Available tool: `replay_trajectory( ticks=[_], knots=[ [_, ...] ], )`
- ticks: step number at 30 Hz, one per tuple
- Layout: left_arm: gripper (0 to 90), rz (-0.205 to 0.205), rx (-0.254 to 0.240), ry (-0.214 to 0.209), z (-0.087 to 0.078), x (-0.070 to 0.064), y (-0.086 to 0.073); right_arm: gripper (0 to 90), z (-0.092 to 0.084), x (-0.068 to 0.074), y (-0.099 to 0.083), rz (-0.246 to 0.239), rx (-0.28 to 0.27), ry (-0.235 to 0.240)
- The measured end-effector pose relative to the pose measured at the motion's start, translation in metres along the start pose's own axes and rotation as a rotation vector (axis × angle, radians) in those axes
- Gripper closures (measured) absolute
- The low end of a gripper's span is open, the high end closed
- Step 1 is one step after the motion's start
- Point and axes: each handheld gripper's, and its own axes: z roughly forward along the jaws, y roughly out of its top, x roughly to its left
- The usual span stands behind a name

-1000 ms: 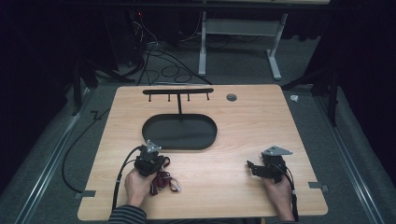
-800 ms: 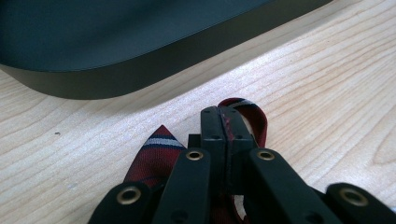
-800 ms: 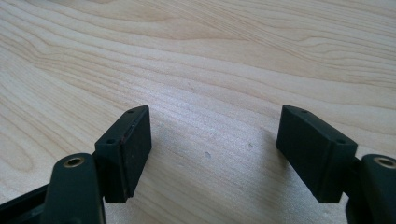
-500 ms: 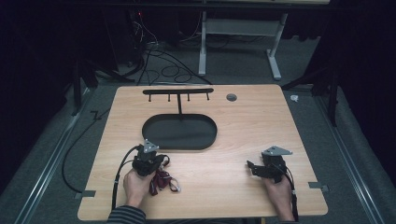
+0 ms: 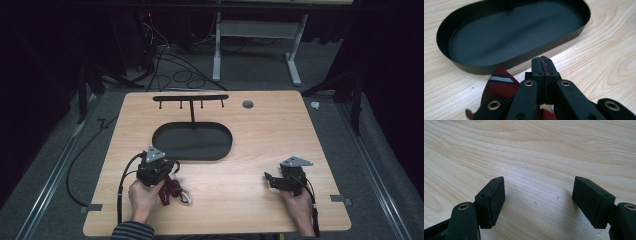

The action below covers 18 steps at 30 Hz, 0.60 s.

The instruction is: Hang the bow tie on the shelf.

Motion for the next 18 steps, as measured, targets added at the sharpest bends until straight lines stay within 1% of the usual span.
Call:
replay_trajectory(
  ticks=[4,11,18],
  knots=[
    [90.0,0.008,0.0,0.007,-0.002,-0.001,0.002,27.9,0.0,0.0,0.0,-0.002,0.0,0.0],
    [90.0,0.014,-0.021,0.014,-0.007,-0.004,0.01,27.8,0.0,0.0,0.0,0.0,0.0,0.0],
    [90.0,0.017,-0.044,0.011,-0.012,-0.006,0.018,27.8,0.0,0.0,0.0,-0.001,-0.001,0.001]
  ],
)
